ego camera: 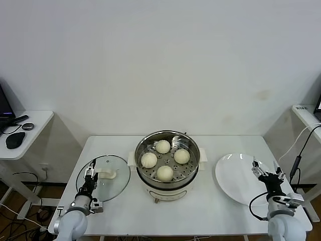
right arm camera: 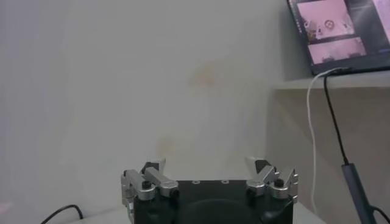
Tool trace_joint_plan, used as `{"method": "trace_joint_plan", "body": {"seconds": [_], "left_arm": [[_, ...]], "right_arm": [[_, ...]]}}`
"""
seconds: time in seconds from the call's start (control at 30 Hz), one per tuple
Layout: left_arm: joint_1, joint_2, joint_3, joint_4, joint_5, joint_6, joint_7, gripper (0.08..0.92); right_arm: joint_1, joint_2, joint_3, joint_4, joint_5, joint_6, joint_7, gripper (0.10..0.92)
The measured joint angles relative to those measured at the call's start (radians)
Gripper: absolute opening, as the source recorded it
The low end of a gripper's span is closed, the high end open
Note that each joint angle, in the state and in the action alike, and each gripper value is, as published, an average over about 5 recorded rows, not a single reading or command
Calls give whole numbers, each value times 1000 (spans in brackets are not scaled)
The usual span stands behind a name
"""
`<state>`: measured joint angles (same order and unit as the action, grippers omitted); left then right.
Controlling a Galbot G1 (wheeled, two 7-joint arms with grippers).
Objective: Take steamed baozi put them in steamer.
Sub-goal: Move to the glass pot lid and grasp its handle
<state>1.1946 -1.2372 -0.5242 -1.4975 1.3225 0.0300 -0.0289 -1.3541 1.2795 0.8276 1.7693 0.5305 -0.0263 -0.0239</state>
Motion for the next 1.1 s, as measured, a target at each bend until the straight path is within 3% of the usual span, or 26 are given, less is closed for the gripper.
{"method": "trace_joint_plan", "body": {"seconds": [0.37, 0.87, 0.97, 1.1], "left_arm": [[-50, -14, 8, 56, -11, -19, -12, 823], [-135, -35, 7, 188, -43, -56, -118, 823], [-143, -40, 4, 221, -59, -68, -142, 796], [-152, -38, 3, 259, -74, -88, -166, 689]], "right_arm": [[-20, 6, 8, 29, -8, 0, 6, 823], [-43, 14, 17, 39, -28, 7, 9, 823], [-45, 15, 16, 40, -31, 7, 10, 823], [-49, 15, 15, 41, -37, 7, 10, 823]]}}
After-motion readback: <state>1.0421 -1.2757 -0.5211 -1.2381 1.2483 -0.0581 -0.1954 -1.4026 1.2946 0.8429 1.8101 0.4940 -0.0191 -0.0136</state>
